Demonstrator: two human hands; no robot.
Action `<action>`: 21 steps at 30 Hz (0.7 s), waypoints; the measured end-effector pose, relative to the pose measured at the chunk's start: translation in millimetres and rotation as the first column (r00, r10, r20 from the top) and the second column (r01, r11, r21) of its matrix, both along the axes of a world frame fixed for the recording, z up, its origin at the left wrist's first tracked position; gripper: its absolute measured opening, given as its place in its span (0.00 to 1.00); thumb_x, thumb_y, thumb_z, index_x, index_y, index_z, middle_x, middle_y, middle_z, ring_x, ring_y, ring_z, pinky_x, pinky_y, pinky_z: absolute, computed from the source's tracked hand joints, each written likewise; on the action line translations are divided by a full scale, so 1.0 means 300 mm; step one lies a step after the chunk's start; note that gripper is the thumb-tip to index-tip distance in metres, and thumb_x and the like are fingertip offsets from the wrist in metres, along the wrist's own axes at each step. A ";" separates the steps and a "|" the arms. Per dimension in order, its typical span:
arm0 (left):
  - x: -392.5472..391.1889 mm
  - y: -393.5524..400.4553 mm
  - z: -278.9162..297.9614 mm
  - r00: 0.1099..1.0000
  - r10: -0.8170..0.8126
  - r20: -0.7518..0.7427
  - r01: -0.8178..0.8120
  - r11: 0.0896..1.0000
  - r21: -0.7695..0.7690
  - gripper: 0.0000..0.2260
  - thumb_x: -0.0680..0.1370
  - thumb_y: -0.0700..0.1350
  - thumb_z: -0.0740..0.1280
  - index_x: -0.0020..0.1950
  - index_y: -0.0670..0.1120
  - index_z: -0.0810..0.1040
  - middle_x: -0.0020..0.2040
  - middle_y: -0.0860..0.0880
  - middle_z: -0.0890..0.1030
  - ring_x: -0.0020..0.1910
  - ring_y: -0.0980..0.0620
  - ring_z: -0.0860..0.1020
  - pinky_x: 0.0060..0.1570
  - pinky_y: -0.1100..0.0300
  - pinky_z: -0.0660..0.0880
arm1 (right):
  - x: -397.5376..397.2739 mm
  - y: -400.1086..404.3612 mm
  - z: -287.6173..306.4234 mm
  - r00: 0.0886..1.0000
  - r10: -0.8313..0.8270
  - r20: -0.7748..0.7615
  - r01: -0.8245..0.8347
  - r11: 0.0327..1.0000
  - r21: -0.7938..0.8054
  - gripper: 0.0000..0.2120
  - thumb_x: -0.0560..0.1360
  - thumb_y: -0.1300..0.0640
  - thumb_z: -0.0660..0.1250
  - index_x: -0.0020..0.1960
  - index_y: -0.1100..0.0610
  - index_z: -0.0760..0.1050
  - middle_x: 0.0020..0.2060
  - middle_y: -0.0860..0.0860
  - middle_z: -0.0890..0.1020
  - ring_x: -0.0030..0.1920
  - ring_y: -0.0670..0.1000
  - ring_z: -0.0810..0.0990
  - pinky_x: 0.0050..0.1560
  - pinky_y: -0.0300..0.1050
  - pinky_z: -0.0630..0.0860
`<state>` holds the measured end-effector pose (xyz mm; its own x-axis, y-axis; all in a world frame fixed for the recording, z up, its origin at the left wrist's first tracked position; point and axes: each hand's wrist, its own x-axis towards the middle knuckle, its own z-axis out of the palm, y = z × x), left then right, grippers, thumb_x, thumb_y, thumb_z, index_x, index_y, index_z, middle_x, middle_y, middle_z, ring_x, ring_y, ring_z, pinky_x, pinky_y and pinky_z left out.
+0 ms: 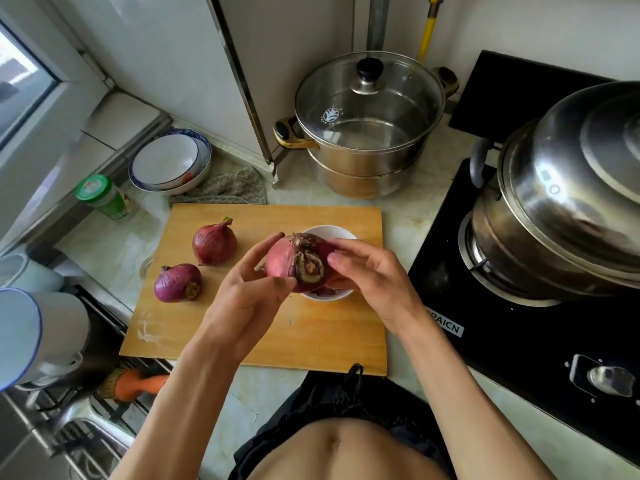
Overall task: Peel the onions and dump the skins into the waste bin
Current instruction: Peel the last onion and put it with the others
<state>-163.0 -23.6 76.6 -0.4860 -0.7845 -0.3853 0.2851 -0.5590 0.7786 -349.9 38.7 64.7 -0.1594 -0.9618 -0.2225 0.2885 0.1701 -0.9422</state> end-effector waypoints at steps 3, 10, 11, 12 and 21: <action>-0.002 0.010 -0.008 0.999 0.034 -0.006 -0.034 0.999 -0.005 0.33 0.69 0.28 0.67 0.75 0.38 0.70 0.69 0.34 0.78 0.66 0.39 0.79 0.69 0.47 0.74 | -0.003 0.001 0.005 0.999 -0.042 -0.027 0.041 0.999 -0.016 0.16 0.71 0.54 0.73 0.59 0.51 0.81 0.51 0.49 0.87 0.53 0.49 0.85 0.49 0.39 0.80; -0.040 0.044 0.000 0.997 0.066 0.033 -0.066 0.998 0.009 0.28 0.79 0.43 0.69 0.78 0.52 0.67 0.69 0.45 0.81 0.68 0.41 0.79 0.67 0.46 0.76 | 0.019 0.002 0.002 0.982 -0.099 -0.160 0.105 0.994 0.028 0.15 0.73 0.56 0.76 0.58 0.56 0.80 0.47 0.51 0.87 0.48 0.47 0.86 0.46 0.35 0.79; -0.045 0.048 -0.004 0.996 0.087 0.035 -0.088 0.996 0.018 0.27 0.79 0.44 0.67 0.78 0.51 0.67 0.69 0.45 0.81 0.68 0.41 0.79 0.67 0.47 0.76 | 0.025 0.003 0.000 0.977 -0.099 -0.190 0.106 0.994 0.026 0.16 0.73 0.54 0.76 0.58 0.56 0.80 0.47 0.50 0.87 0.48 0.46 0.86 0.46 0.34 0.79; -0.046 0.050 -0.006 0.994 0.102 0.043 -0.102 0.995 0.021 0.26 0.79 0.45 0.67 0.77 0.50 0.69 0.68 0.45 0.81 0.67 0.41 0.79 0.67 0.48 0.77 | 0.029 0.003 -0.003 0.973 -0.098 -0.207 0.106 0.994 0.028 0.15 0.73 0.54 0.76 0.58 0.57 0.80 0.47 0.50 0.87 0.47 0.45 0.86 0.45 0.34 0.78; -0.030 0.030 -0.007 0.977 0.072 0.199 -0.068 0.997 -0.027 0.22 0.77 0.49 0.70 0.69 0.43 0.77 0.62 0.41 0.83 0.56 0.45 0.83 0.60 0.47 0.79 | 0.005 -0.024 0.045 0.819 -0.074 -0.569 0.001 0.992 -0.128 0.15 0.73 0.51 0.76 0.58 0.53 0.83 0.50 0.43 0.84 0.50 0.40 0.82 0.52 0.38 0.80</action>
